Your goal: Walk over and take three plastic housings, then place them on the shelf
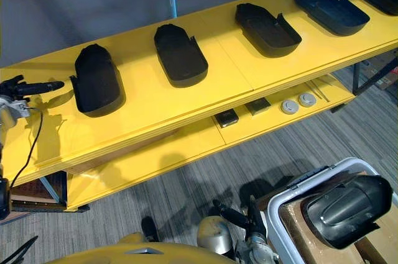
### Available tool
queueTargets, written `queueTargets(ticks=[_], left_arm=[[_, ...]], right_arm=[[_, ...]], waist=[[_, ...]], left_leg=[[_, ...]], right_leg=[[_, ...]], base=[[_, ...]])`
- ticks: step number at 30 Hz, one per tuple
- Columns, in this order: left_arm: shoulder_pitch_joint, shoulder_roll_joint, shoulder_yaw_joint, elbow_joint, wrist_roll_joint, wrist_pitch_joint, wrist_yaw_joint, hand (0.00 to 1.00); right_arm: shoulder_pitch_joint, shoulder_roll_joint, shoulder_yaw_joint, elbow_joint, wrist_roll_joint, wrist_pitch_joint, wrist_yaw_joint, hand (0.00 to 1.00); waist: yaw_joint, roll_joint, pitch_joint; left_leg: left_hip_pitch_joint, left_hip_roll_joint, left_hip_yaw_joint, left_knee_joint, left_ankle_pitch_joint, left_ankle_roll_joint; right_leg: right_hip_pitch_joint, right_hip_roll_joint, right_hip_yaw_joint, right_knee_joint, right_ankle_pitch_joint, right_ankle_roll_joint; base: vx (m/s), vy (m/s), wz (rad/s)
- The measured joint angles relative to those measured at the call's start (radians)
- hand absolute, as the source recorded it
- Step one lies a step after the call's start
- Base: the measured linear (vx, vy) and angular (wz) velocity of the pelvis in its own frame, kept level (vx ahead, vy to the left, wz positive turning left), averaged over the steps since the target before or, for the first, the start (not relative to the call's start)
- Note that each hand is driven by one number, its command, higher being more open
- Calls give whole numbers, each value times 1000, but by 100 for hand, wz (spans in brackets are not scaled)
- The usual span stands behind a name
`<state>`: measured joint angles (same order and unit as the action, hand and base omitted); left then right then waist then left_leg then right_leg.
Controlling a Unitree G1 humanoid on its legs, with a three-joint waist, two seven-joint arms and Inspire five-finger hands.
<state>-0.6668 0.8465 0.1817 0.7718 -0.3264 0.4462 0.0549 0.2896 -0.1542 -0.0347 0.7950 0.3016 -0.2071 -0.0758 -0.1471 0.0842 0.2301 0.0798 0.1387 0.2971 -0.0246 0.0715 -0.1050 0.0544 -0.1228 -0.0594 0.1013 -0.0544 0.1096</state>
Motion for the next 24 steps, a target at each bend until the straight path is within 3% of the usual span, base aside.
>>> queueTargets(ticks=[2, 4, 6, 8, 9, 10, 12, 13, 14, 16, 17, 20, 22, 24], left_arm=[[0, 43, 0, -21, -11, -35, 3, 100], [1, 92, 3, -103, -82, -123, 19, 100], [29, 109, 76, -319, -232, -272, 30, 100], [118, 105, 153, -542, -317, -372, 26, 100], [218, 63, 218, -704, -378, -452, 6, 100], [276, 19, 251, -789, -402, -489, -10, 100], [488, -219, 297, -1045, -460, -624, -96, 100], [578, -343, 290, -1136, -457, -683, -135, 100], [716, -520, 251, -1211, -434, -758, -179, 100], [894, -720, 177, -1210, -336, -826, -196, 100], [982, -790, 123, -1177, -322, -832, -185, 100], [1076, -843, 8, -1034, -289, -884, -120, 100], [1077, -842, -7, -967, -251, -922, -85, 100], [1072, -824, -22, -933, -171, -1005, -22, 100]], right_arm=[[4, 2, -27, 32, 1, 0, 6, 100], [14, 8, -64, 60, 0, 0, 18, 100], [15, 20, -107, 77, -2, 0, 28, 100], [13, 32, -146, 77, -3, -3, 29, 100], [14, 41, -175, 77, -4, -16, 28, 100], [16, 45, -192, 77, -4, -24, 28, 100], [21, 73, -236, 70, -6, -30, 20, 100], [24, 86, -245, 57, -17, -32, 12, 100], [30, 110, -250, 33, -24, -34, -3, 100], [44, 149, -255, 1, -27, -37, -26, 100], [50, 154, -260, -7, -49, -38, -48, 100], [49, 160, -229, -4, -60, -39, -105, 100], [45, 159, -197, -1, -60, -45, -128, 100], [36, 161, -145, -1, -62, -77, -151, 100]], waist=[[11, 13, -8], [25, 20, -23], [52, 11, -34], [58, 0, -62], [58, -2, -87], [57, 0, -101], [64, 8, -139], [64, 2, -136], [66, 2, -136], [70, -3, -133], [82, -11, -129], [122, -35, -116], [125, -55, -116], [121, -77, -126]], left_leg=[[-1, -4, -8, -2, 3, 4], [-3, -9, -23, -18, 6, 3], [-3, -12, -34, -27, 10, 1], [-2, -15, -37, -37, 17, 7], [-1, -19, -36, -41, 18, 8], [0, -21, -36, -44, 17, 8], [9, -27, -37, -57, 17, 8], [19, -27, -41, -58, 15, 8], [28, -24, -46, -58, 14, 6], [31, -21, -65, -59, 12, 5], [30, -21, -74, -60, 12, 5], [29, -21, -92, -62, 16, 5], [28, -21, -96, -63, 19, 6], [19, -23, -90, -63, 20, 6]], right_leg=[[1, -3, -7, -2, 1, 1], [4, -6, -23, -17, -1, 0], [11, -7, -34, -24, -1, -2], [14, -9, -40, -32, 2, 4], [17, -12, -41, -35, 4, 6], [19, -14, -41, -35, 4, 6], [33, -16, -44, -45, 4, 6], [44, -15, -47, -52, 4, 6], [55, -12, -52, -55, 3, 4], [72, -9, -71, -63, -3, -2], [75, -8, -75, -66, -10, -10], [85, -7, -91, -61, -11, -8], [84, -8, -96, -57, -13, -5], [69, -10, -90, -52, -14, -4]], base=[[-45, -1, 14], [-63, -3, 20], [-22, -2, 13], [40, 1, 9], [72, 8, 3], [127, 19, 4], [112, 17, 6], [39, -5, 7], [7, -17, 8], [-41, -33, 23], [-58, -26, 24], [-71, -12, 20], [-61, -5, 8], [-29, 12, -6]])
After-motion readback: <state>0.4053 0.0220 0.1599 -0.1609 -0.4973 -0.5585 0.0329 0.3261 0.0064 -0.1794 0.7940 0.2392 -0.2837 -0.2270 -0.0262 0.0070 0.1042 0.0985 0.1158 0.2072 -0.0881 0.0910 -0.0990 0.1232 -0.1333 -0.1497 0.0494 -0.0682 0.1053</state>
